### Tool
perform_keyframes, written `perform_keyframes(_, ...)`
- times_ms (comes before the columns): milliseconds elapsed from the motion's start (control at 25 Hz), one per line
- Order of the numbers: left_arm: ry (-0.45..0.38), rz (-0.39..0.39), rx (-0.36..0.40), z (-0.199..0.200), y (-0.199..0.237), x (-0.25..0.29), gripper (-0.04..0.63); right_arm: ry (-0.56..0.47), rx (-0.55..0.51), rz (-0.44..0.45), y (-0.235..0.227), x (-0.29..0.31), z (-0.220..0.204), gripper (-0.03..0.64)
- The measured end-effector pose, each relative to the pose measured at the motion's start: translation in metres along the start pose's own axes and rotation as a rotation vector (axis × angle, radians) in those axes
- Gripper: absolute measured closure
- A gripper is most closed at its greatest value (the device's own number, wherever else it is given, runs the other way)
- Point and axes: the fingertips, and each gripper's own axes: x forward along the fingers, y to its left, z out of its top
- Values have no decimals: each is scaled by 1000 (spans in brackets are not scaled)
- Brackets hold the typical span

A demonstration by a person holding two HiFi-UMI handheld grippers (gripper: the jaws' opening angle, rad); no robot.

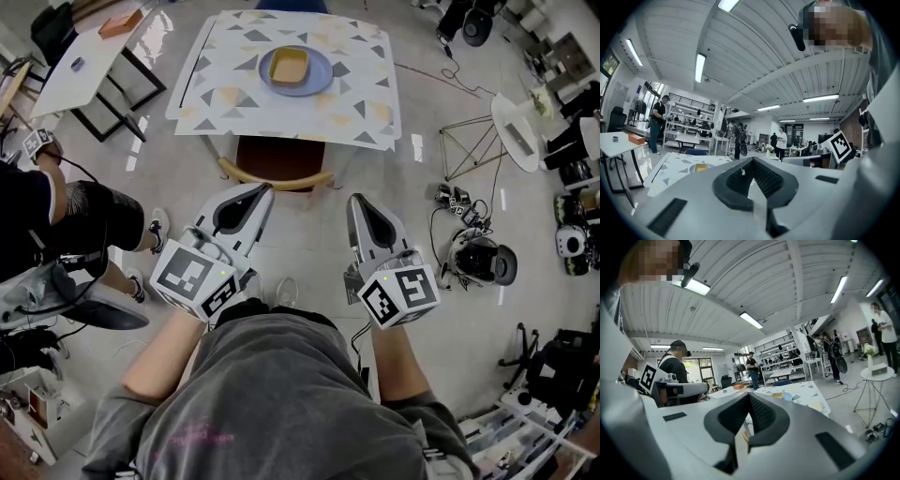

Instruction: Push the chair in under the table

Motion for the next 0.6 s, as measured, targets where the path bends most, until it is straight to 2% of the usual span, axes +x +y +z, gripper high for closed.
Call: perform_keyframes(600,18,3,-9,-6,-3,4,594,25,13,3,-8,-1,-9,614)
